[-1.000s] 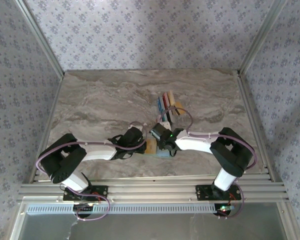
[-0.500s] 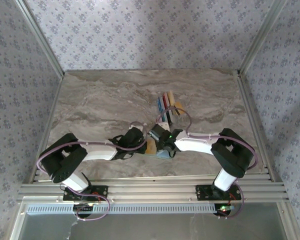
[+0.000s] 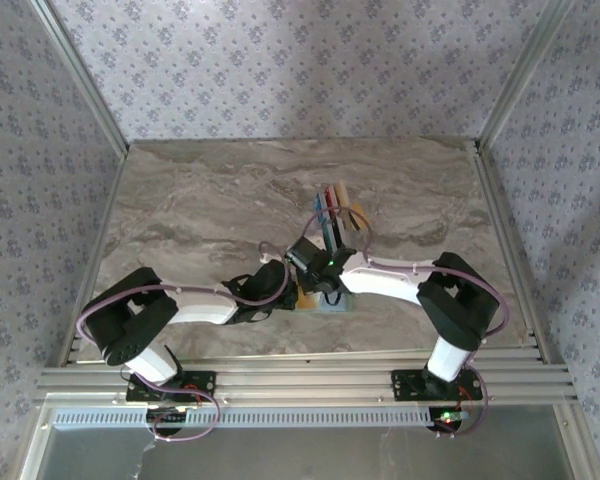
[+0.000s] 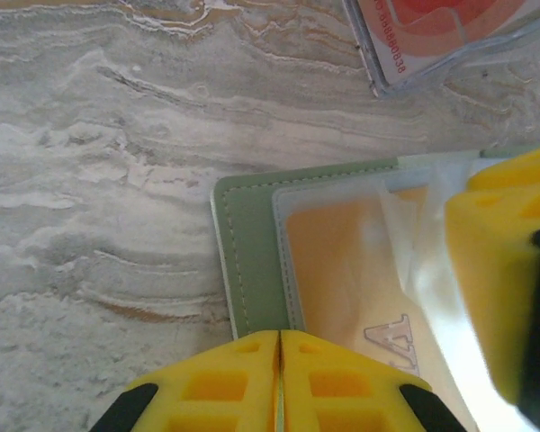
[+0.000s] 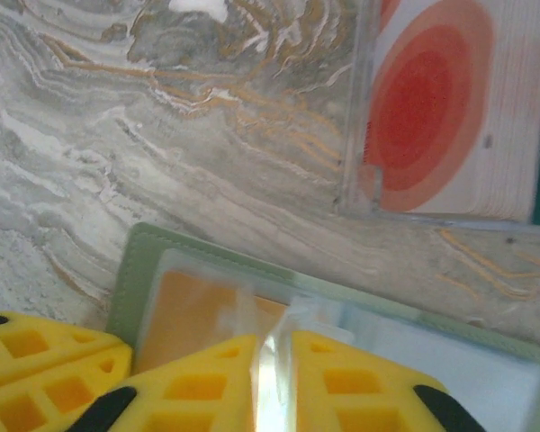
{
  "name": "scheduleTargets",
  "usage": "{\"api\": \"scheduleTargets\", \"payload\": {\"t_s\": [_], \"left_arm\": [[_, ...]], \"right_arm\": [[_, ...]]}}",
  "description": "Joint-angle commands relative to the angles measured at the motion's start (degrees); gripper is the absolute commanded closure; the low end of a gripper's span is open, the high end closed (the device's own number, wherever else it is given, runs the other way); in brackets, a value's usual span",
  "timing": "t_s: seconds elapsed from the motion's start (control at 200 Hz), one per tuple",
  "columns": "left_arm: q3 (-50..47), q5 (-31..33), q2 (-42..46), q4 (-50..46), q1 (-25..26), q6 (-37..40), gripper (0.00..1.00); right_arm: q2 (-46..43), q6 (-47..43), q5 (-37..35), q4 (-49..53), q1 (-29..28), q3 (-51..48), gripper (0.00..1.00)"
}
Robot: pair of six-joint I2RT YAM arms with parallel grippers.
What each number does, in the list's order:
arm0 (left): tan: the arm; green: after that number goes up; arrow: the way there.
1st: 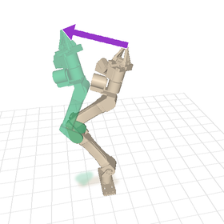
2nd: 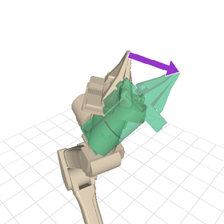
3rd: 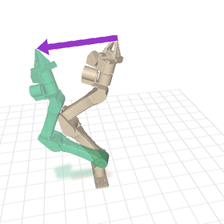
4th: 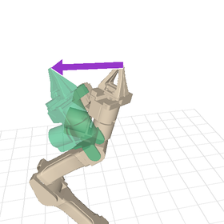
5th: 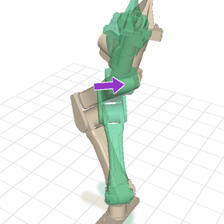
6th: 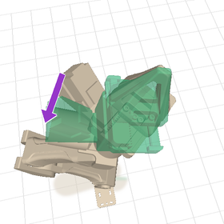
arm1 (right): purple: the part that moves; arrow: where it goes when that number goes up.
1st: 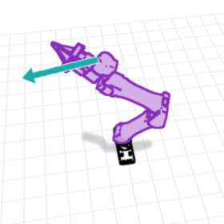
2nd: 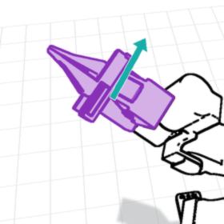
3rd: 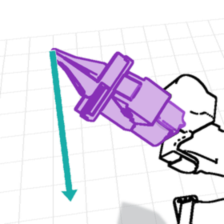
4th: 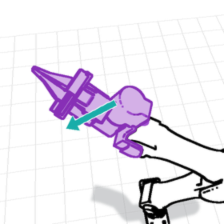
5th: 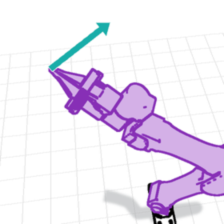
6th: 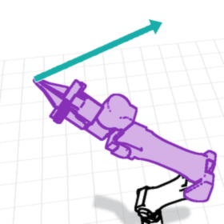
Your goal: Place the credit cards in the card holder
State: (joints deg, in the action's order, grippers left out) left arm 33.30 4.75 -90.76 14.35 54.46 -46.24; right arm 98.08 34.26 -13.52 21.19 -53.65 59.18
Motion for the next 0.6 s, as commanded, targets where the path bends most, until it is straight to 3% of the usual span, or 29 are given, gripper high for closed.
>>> {"api": "scheduleTargets", "payload": {"t_s": [0.0, 0.33, 0.595], "left_arm": [[-2.1, -2.8, -3.3, -1.6, 1.7, -2.0, 0.89], [-2.7, -2.9, -3.2, -0.5, 1.7, -3.2, 0.84], [-2.6, -3.4, -4.2, 0.0, 1.5, -3.3, 0.83]], "right_arm": [[-0.4, 1.4, 6.4, -4.2, 0.5, -1.0, 0.77], [-8.4, 3.7, 22.5, -18.3, 3.8, -9.6, 0.62], [-14.1, 0.5, 18.6, -12.5, 3.0, -10.0, 0.53]]}}
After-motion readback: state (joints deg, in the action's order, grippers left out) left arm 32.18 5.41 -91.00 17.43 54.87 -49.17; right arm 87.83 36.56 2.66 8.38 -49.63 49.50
